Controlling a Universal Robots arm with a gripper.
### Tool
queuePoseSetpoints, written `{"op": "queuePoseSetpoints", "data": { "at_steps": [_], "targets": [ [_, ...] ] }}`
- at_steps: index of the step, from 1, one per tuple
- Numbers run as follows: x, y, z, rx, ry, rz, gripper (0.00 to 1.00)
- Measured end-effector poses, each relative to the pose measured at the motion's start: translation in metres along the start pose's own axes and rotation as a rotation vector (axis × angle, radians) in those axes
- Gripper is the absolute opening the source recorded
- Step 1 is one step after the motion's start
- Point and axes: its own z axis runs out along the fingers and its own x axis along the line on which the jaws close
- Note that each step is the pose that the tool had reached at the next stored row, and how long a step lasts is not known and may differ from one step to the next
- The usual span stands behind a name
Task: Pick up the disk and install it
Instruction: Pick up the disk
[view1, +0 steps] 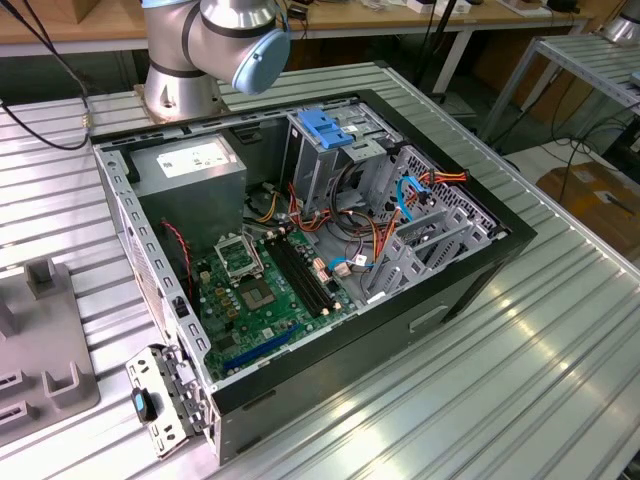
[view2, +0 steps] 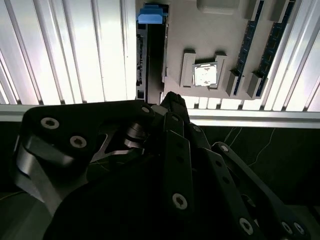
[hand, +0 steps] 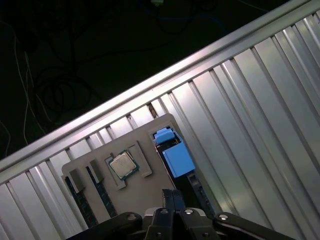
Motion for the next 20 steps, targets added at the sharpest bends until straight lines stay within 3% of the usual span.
{"op": "queuePoseSetpoints", "data": {
  "at_steps": [12, 17, 20],
  "targets": [
    [0.0000, 0.0000, 0.0000, 0.0004, -0.0001, -0.010, 0.11],
    [0.0000, 0.0000, 0.0002, 0.0026, 0.0001, -0.086, 0.11],
    [-0.0001, 0.0000, 0.0005, 0.0055, 0.0002, -0.176, 0.11]
  ]
}}
